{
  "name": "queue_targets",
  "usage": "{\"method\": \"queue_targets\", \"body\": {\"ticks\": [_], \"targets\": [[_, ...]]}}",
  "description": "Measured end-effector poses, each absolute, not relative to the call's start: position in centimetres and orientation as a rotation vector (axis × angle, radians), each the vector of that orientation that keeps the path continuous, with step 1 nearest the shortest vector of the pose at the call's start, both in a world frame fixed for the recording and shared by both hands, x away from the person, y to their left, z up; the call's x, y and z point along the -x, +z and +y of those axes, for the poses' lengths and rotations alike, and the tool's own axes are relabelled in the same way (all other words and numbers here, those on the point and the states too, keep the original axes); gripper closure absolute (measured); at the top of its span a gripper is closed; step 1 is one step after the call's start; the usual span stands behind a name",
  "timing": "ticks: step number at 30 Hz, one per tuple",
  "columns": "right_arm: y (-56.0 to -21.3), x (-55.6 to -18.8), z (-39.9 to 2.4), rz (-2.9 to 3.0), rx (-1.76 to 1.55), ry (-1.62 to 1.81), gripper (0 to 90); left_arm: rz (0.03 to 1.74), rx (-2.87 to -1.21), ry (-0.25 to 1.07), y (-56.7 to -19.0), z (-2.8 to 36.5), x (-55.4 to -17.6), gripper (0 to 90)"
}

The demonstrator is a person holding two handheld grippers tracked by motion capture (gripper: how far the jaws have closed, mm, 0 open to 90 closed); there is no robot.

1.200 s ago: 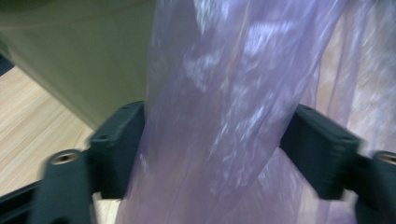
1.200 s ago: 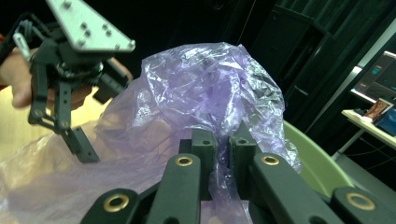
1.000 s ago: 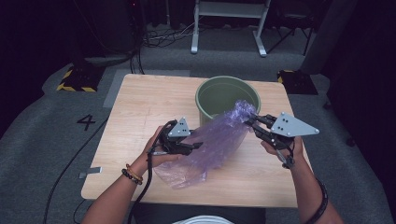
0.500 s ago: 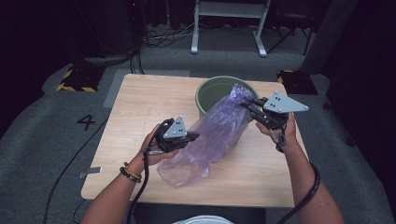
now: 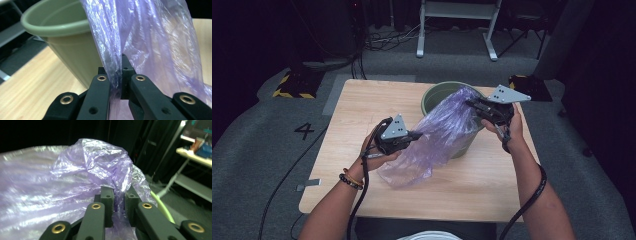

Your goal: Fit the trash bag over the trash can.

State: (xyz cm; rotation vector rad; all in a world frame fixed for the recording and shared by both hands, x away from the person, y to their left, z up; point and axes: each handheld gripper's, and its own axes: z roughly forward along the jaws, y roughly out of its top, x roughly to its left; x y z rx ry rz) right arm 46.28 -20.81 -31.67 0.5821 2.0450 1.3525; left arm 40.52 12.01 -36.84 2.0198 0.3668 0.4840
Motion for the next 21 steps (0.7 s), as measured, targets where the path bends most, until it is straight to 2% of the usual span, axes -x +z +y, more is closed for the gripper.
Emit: {"method": "queue_targets", "body": {"ticks": [7,12,16,19,21], "targets": [[-32.1,-47.7,-20.2,2.121,-0.693,1.209,74.2,0.388,-1.997,0.519,-35.7,12.0,-41.6,89.1],[-32.2,-47.9,-19.5,2.157,-0.701,1.090,47.7,0.403,-1.993,0.526,-35.3,12.1,-42.0,89.1],[-32.4,-47.7,-19.5,2.126,-0.708,1.062,34.6,0.428,-2.001,0.529,-35.3,12.5,-42.0,89.1],[-32.4,-47.3,-19.5,2.147,-0.648,1.046,40.1,0.440,-1.994,0.536,-35.2,13.0,-41.9,89.1],[-32.3,-47.3,-19.5,2.170,-0.641,1.024,50.2,0.444,-1.983,0.550,-35.0,13.4,-41.8,89.1]]}}
